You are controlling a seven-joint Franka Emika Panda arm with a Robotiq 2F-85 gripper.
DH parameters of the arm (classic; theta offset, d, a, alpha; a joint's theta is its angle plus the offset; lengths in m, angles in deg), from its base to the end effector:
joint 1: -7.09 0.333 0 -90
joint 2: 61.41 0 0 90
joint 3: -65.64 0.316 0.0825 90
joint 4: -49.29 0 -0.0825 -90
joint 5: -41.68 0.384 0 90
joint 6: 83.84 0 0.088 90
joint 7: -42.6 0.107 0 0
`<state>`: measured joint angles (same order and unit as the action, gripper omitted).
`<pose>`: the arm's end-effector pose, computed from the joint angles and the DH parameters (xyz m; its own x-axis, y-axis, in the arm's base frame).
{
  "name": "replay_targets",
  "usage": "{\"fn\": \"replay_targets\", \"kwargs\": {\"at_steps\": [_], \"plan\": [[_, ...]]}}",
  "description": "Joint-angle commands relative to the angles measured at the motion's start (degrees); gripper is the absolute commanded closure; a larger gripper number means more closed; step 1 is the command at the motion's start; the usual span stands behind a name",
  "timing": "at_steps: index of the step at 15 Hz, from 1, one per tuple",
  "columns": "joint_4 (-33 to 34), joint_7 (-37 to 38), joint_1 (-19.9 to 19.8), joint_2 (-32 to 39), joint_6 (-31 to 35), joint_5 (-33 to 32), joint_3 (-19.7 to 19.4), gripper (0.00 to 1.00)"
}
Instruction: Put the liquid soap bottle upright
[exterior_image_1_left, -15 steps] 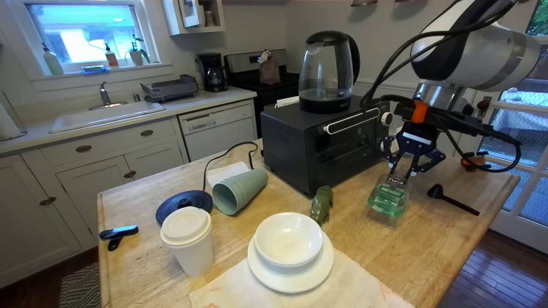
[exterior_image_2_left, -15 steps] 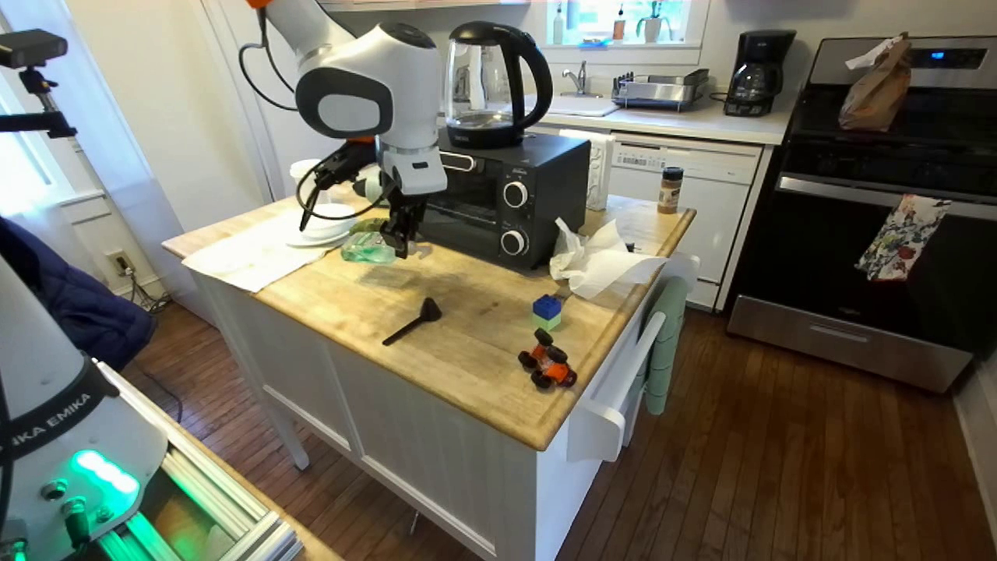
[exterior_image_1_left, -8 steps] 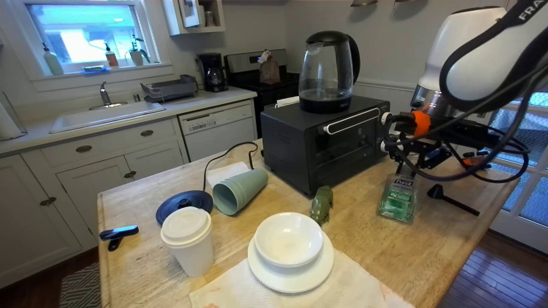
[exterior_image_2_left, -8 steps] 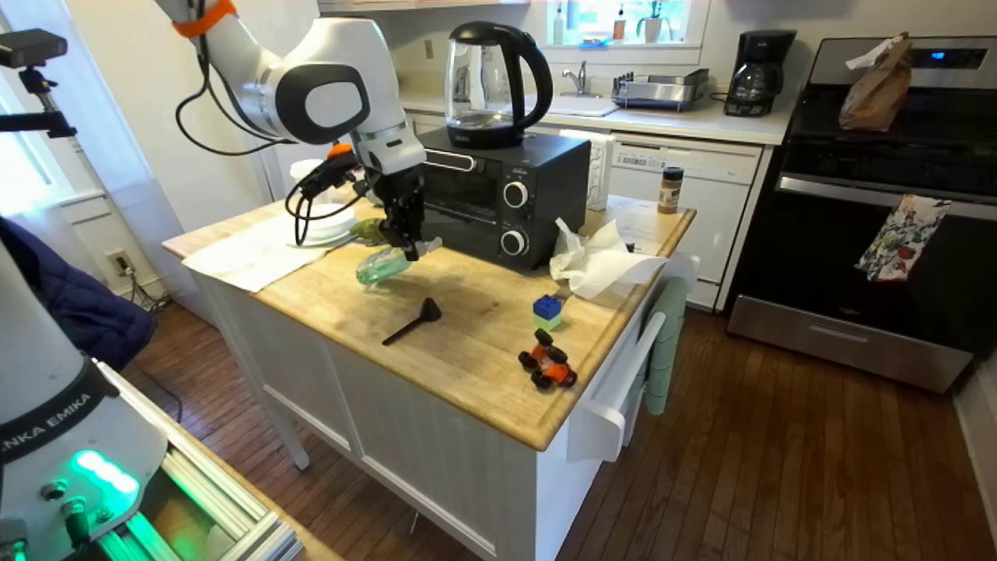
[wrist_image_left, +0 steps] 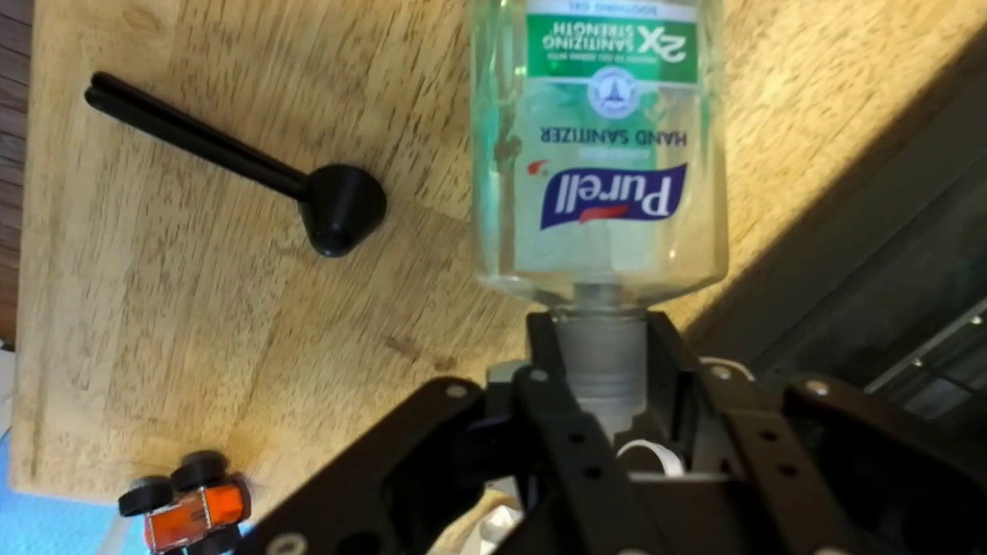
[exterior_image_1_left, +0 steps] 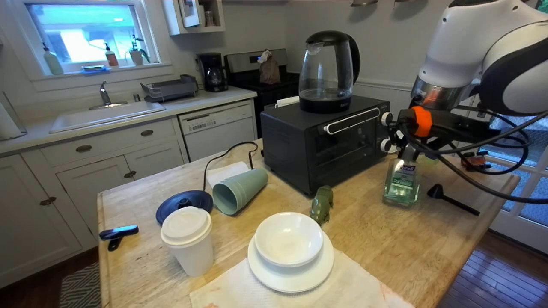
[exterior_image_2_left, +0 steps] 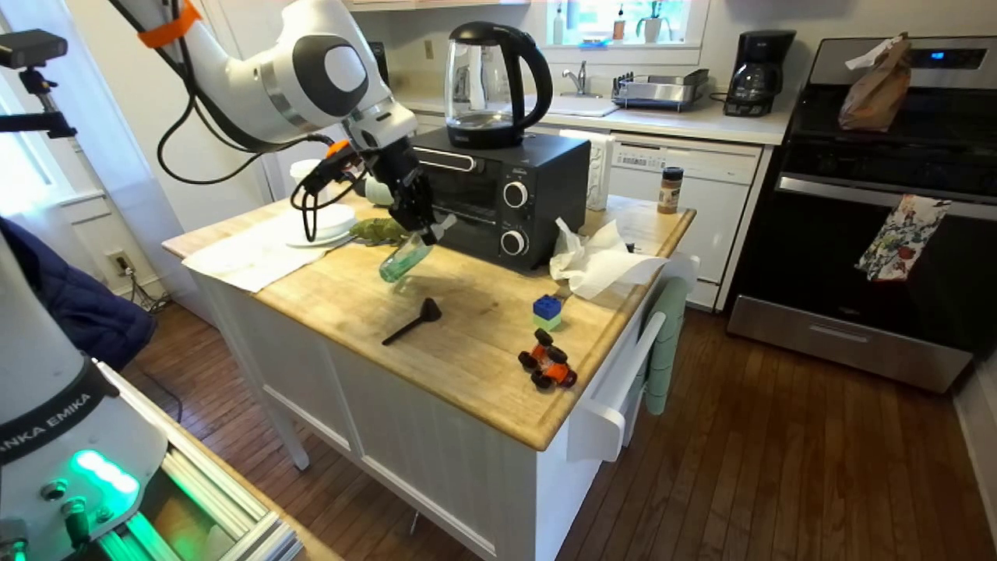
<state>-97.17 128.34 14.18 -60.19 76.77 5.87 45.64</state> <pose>0.4608 -0.0775 0.2778 0.3689 -0.8697 0.3278 -0.9015 -0.4207 -0.1014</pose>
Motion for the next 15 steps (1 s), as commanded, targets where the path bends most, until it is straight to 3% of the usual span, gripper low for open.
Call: {"fn": "replay_targets", "kwargs": {"at_steps": [1,9,15], "plan": [[-0.3,11.6,0.6,-3.6,-2.0,-13.2,0.1,0.92],[0.5,31.1,0.9,-4.5,-5.8,-38.9,2.3,0.92],[0.2,41.4,1.3,-3.4,-9.5,-52.2,4.1,0.92]]}}
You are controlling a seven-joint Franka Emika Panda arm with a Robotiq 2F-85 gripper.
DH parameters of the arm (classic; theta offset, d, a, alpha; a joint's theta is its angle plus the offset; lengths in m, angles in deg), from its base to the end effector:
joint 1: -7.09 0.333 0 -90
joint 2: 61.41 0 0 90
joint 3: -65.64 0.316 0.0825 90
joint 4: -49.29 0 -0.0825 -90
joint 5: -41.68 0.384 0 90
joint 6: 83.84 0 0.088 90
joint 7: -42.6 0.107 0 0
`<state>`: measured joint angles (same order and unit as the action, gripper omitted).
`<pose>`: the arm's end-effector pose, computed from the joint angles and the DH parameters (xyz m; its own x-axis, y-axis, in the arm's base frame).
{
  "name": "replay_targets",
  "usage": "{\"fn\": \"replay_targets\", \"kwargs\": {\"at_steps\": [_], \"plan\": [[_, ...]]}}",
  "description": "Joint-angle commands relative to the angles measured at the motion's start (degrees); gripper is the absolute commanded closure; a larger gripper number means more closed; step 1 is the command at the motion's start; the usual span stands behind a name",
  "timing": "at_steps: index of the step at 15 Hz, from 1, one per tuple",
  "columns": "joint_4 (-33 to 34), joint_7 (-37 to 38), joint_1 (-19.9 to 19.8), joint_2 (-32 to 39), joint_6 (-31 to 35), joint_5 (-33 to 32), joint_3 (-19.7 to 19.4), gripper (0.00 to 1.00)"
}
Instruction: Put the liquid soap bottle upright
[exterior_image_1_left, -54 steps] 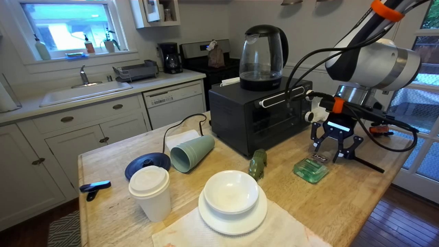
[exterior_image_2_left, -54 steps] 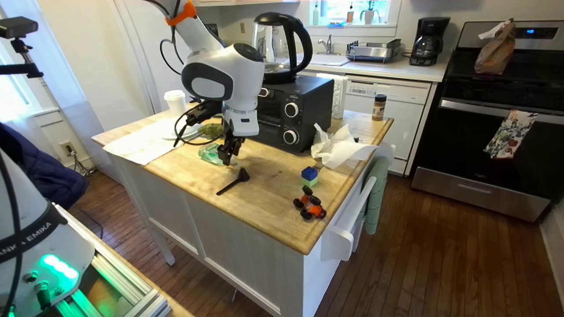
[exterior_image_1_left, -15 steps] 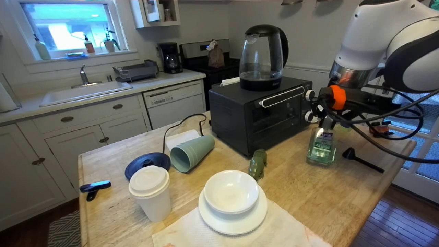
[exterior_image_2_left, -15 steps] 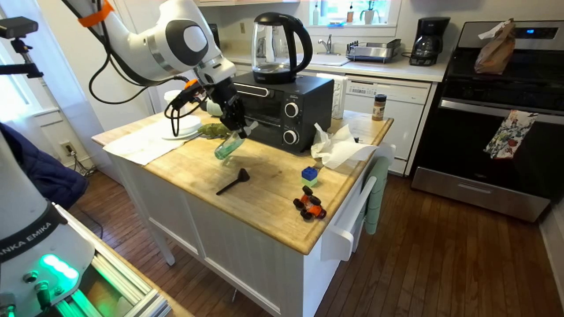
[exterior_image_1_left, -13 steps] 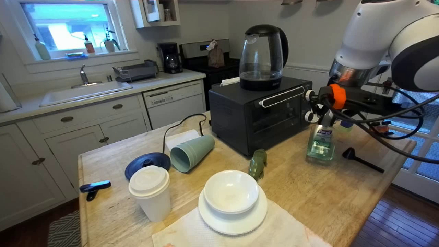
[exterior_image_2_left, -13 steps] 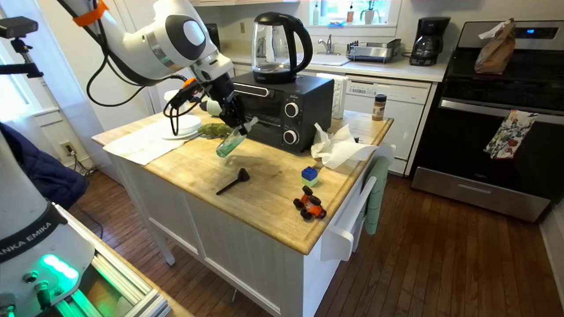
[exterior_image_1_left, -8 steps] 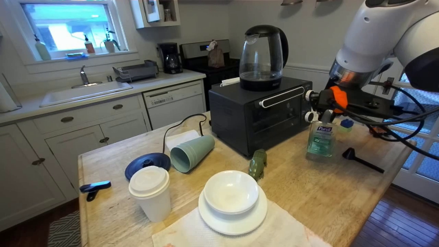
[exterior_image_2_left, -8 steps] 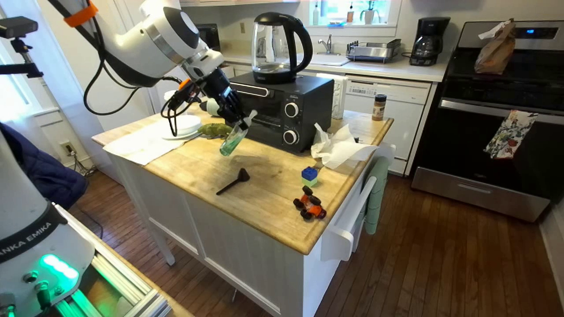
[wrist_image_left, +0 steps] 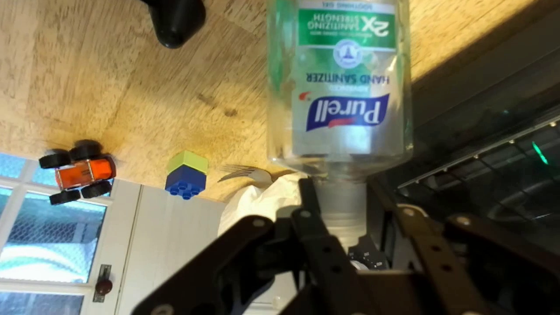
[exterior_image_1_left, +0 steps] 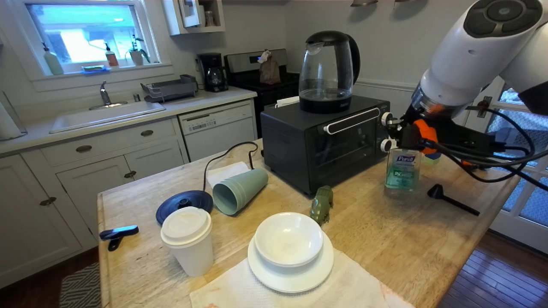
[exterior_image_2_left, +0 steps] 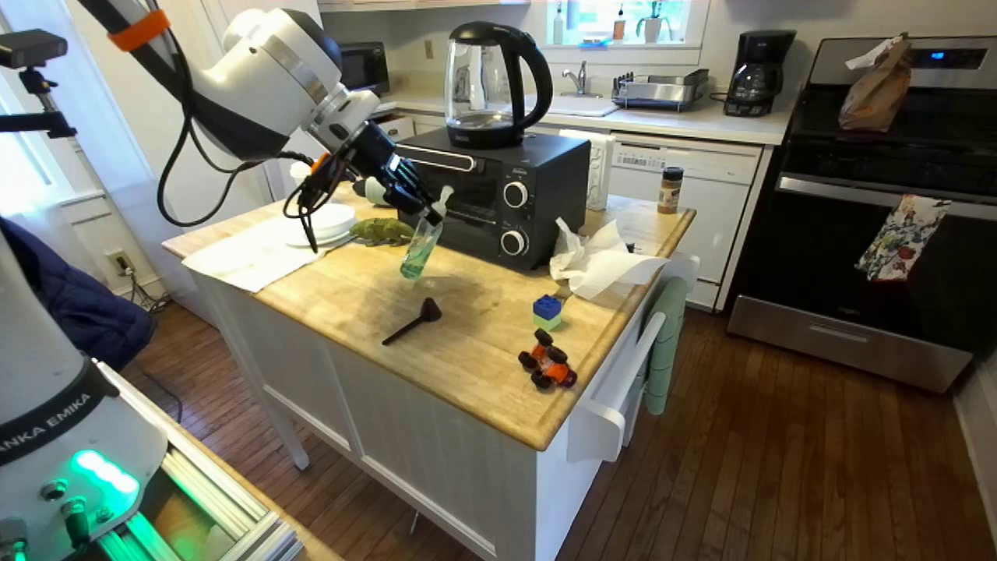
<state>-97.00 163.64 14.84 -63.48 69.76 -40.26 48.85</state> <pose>0.4443 -0.0387 0.2812 0.4047 -0.6558 0.6373 -0.8232 -0.5648 -0.0584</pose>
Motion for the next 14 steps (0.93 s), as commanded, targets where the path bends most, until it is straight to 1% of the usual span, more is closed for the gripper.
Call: {"fn": "replay_targets", "kwargs": {"at_steps": [1,5,9,10,14], "plan": [[-0.1,7.8,0.7,0.2,-3.3,-7.7,1.2,0.92],[-0.5,16.1,1.1,1.6,-6.5,-14.9,2.8,0.92],[-0.6,22.5,2.0,2.5,-10.8,-21.7,4.2,0.92],[-0.8,23.7,-1.9,2.6,-12.0,-23.0,8.8,0.92],[-1.2,28.1,-3.4,4.5,-16.1,-27.6,12.7,0.92]]}}
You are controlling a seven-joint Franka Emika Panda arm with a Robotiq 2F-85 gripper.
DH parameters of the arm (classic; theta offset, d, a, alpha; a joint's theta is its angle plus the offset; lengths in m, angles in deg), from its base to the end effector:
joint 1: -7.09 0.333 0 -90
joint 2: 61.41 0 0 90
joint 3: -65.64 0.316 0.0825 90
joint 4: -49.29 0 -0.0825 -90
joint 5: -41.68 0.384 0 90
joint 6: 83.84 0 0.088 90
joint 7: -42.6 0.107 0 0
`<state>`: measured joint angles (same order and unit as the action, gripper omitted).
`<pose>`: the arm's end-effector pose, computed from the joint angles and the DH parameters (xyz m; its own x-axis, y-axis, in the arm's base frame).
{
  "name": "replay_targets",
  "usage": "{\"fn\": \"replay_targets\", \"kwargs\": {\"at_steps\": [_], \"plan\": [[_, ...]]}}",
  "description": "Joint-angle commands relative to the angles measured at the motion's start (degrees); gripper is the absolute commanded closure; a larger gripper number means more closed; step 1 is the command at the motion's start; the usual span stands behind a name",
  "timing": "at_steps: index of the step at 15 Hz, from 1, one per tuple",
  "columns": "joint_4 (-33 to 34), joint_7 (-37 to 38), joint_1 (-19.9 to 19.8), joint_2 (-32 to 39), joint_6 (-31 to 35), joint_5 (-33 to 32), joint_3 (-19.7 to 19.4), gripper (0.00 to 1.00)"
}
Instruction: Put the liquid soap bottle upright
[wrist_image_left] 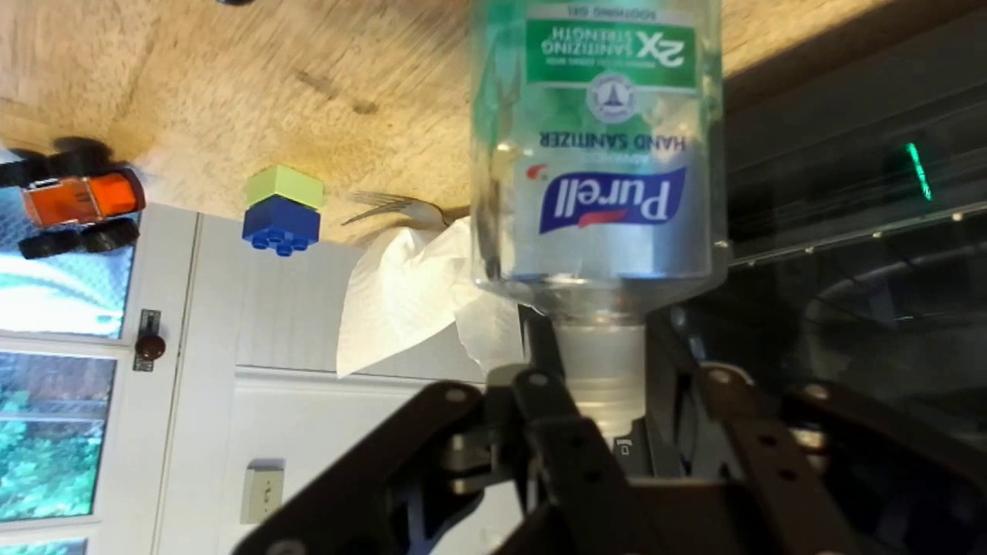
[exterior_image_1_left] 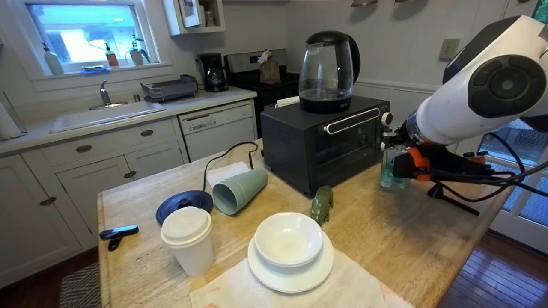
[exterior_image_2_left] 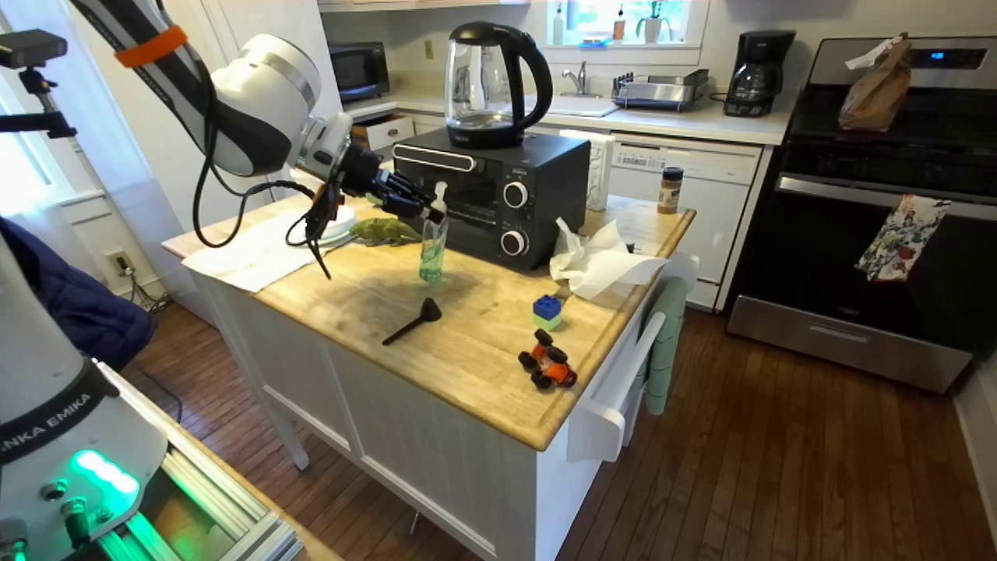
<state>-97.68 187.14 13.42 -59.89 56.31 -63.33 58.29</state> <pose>0.4344 -0.0090 0.2446 0.3348 -0.4570 0.8241 -0.7779 -0.6275 -0.0320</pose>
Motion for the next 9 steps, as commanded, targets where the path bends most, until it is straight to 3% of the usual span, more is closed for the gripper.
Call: {"fn": "replay_targets", "kwargs": {"at_steps": [1,9], "plan": [[-0.5,5.5,-2.3,1.4,-3.5,-5.3,4.0,0.92],[-0.3,8.6,-3.8,4.1,-7.0,-6.8,7.2,0.92]]}}
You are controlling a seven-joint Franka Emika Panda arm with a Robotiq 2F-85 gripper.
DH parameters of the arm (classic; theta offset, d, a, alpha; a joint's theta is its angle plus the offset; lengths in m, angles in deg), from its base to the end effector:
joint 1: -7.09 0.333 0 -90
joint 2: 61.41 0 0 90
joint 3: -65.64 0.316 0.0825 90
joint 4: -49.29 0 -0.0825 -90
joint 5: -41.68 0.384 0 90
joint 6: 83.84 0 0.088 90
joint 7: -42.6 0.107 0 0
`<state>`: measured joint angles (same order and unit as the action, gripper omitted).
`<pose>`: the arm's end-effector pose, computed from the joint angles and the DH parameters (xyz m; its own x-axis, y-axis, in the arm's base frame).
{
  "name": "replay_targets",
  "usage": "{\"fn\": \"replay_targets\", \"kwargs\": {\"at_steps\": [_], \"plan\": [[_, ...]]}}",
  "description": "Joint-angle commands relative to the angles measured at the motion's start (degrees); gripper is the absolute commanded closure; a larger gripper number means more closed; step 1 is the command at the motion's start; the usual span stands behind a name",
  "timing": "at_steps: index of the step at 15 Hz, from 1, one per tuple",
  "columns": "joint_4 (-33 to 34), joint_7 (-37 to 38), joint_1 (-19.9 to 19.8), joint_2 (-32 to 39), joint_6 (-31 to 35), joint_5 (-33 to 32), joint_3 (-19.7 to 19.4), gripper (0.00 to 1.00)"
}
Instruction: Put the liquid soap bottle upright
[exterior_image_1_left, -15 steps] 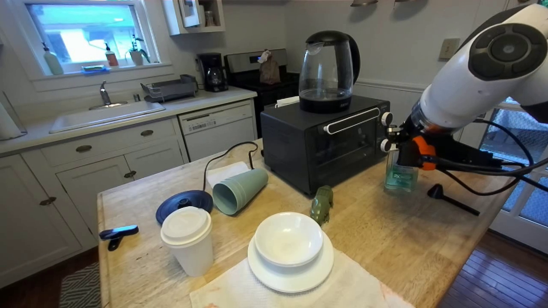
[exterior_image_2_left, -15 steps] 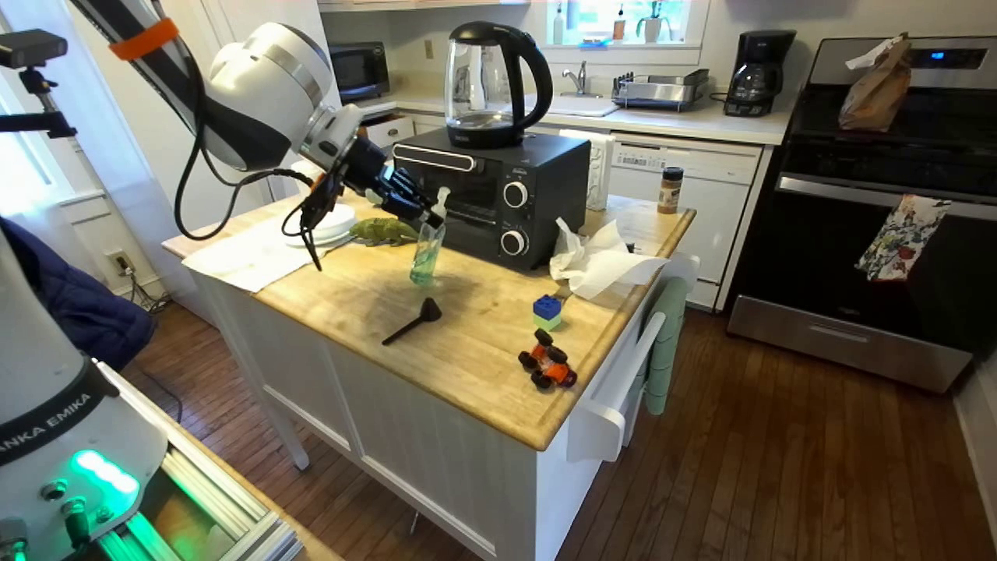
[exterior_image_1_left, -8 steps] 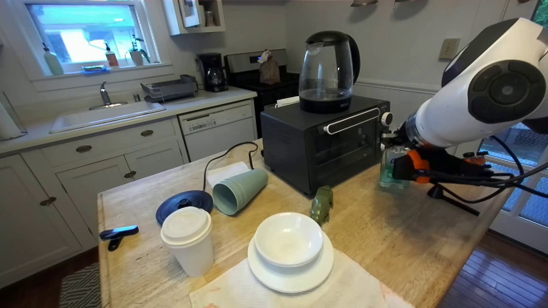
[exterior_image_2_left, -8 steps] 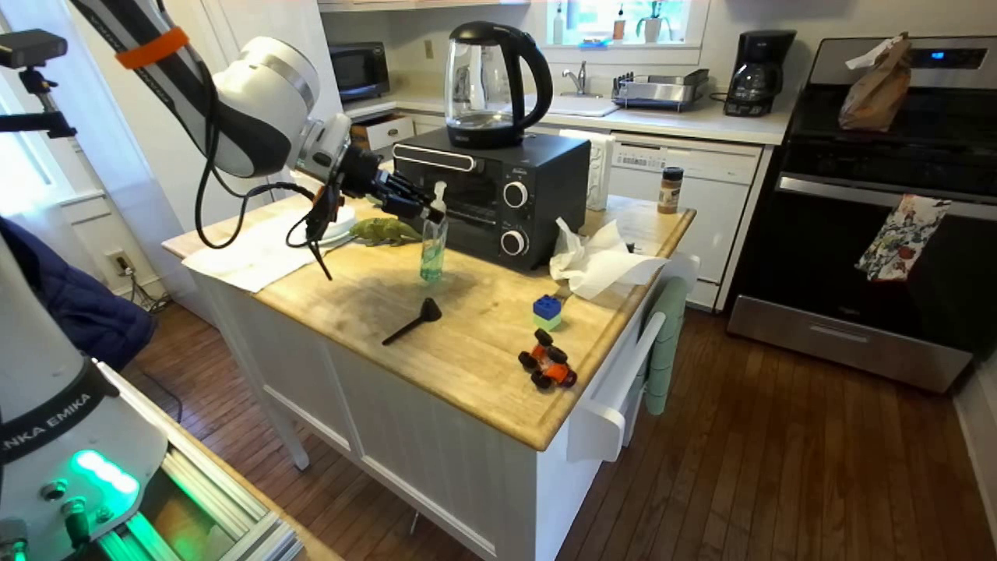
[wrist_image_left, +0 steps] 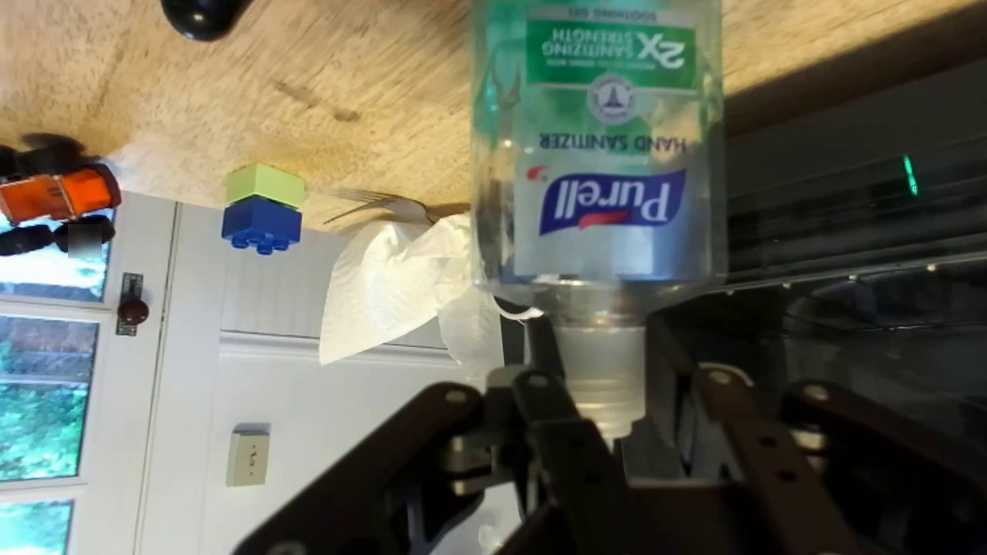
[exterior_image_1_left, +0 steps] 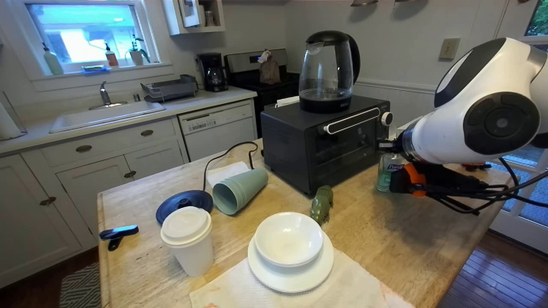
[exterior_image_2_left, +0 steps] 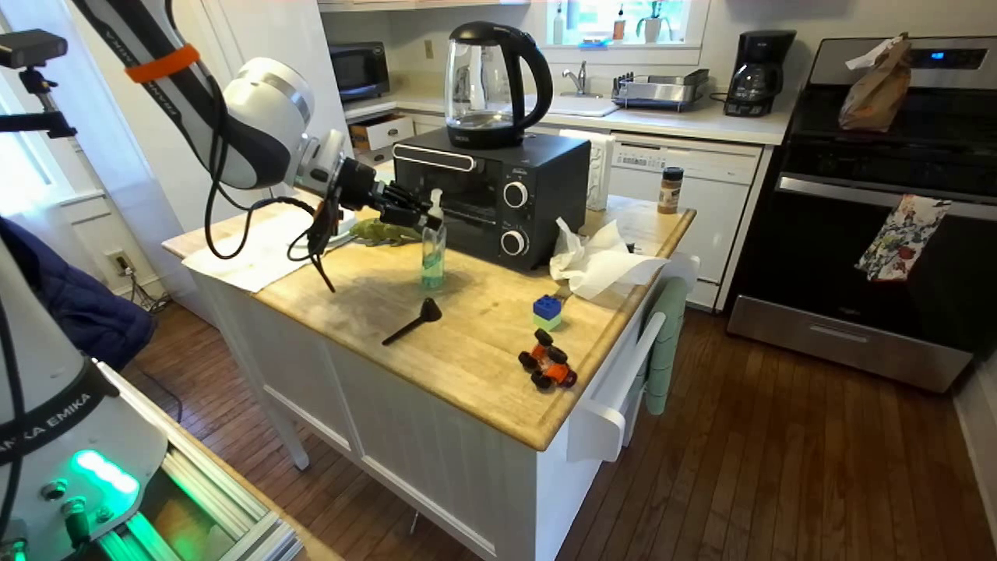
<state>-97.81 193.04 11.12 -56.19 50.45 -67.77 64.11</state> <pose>0.4310 0.0043 0.2189 0.3193 -0.3928 0.8624 -0.7612 -0.6484 -0.0135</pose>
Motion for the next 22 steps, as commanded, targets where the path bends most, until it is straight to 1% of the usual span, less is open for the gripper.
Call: {"fn": "replay_targets", "kwargs": {"at_steps": [1,3,4,10,12,15,17,22], "plan": [[-0.2,2.7,-1.6,0.5,-1.3,-2.3,1.5,0.92],[-0.1,3.0,-1.8,0.5,-1.1,-2.2,1.6,0.44],[-0.1,3.1,-2.0,0.2,-1.0,-2.1,1.7,0.43],[0.1,2.1,-3.1,-0.9,0.9,0.2,1.4,0.02],[0.3,1.0,-3.7,-1.1,2.0,1.3,1.2,0.00],[0.4,-1.0,-4.7,-1.5,4.4,3.0,0.8,0.00],[0.4,-1.4,-5.2,-1.9,5.9,2.7,0.7,0.00],[0.5,-5.3,-6.7,-3.4,12.4,3.9,-0.2,0.00]]}}
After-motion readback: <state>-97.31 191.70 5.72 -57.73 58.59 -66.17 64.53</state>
